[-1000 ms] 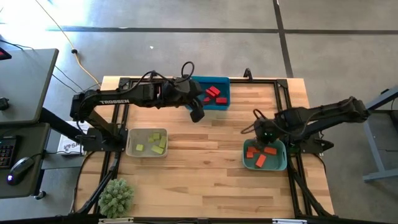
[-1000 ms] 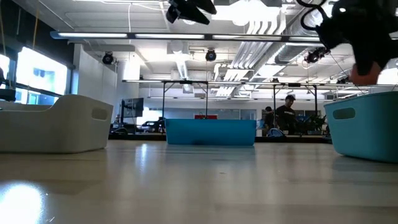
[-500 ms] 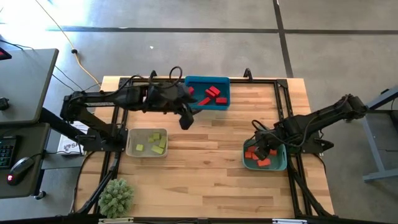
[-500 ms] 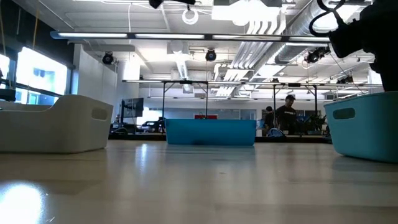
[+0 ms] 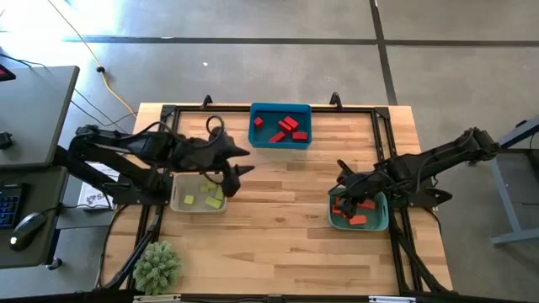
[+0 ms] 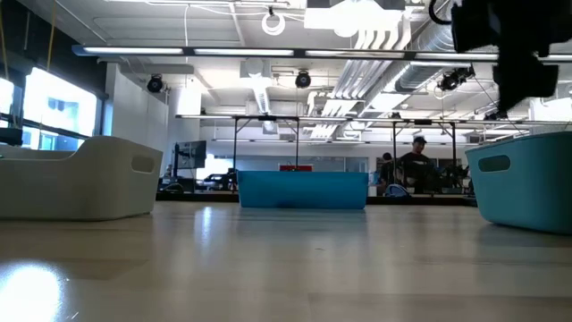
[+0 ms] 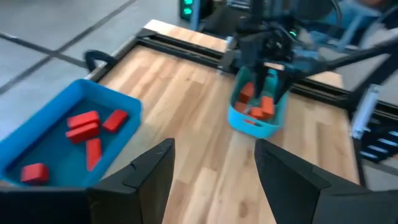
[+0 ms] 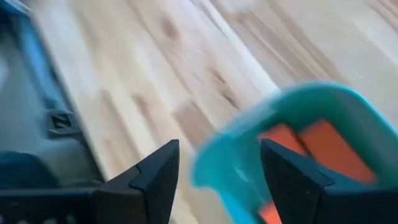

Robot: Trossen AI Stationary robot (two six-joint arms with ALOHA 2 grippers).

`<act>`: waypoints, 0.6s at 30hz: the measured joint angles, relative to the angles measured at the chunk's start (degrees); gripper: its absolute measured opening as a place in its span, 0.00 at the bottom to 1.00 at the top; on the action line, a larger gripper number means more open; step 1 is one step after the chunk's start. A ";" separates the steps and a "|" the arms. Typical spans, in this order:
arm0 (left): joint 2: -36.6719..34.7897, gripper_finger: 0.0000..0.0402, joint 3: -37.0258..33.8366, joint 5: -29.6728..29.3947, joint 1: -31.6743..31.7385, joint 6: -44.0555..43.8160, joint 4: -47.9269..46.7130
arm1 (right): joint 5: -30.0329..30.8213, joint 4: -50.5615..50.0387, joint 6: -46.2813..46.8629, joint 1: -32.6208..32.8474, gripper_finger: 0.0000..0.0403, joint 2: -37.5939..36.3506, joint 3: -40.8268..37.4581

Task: Sort & place blocks by color
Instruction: Return to Home Position

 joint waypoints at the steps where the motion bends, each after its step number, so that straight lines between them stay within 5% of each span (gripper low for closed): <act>1: -0.95 0.53 -1.64 0.64 -0.33 0.02 1.31 | 0.23 2.01 0.19 0.00 0.52 -0.09 0.00; 8: -11.11 0.53 -15.82 5.41 -0.51 0.70 10.98 | 7.19 18.38 -1.45 0.00 0.52 -0.45 0.00; 18: -29.47 0.53 -37.75 7.47 -4.28 3.46 26.13 | 20.42 44.27 -18.22 0.00 0.52 -0.45 0.02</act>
